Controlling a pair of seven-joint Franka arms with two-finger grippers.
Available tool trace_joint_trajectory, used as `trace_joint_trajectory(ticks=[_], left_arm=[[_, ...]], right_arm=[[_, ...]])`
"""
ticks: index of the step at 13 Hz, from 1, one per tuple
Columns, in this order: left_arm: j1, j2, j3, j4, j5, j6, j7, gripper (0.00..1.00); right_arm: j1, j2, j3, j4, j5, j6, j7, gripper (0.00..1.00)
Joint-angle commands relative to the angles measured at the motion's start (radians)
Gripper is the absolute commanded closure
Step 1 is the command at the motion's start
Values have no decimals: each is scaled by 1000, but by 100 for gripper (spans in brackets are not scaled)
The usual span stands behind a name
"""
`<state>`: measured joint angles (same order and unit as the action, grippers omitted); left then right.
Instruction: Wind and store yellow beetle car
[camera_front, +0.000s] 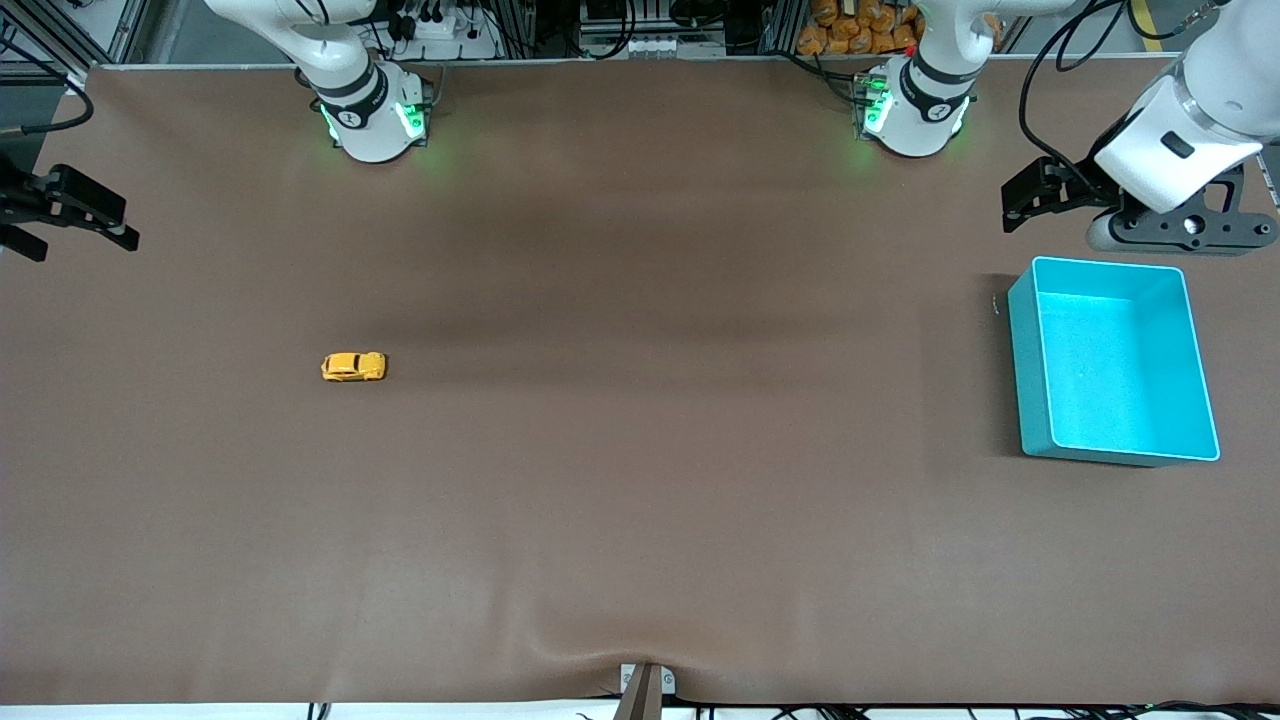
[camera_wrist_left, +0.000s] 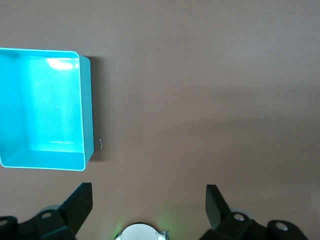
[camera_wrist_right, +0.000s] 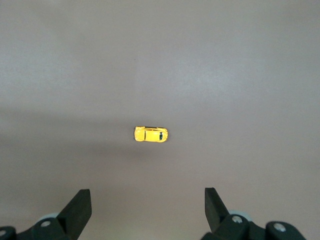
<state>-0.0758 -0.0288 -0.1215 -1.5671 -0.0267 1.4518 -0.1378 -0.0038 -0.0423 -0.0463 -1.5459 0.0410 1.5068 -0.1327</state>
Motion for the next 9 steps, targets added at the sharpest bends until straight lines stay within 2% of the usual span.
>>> trace_joint_trajectory(ticks=[1,9], left_arm=[[-9,10,6,27,-6,-24,12,0],[-2,9,8,27,-2,-25,10,0]], right_arm=[[-10,-27,22,-25,-1,4,27,0],[-21,-28,17,-29,-6,13,10,0]])
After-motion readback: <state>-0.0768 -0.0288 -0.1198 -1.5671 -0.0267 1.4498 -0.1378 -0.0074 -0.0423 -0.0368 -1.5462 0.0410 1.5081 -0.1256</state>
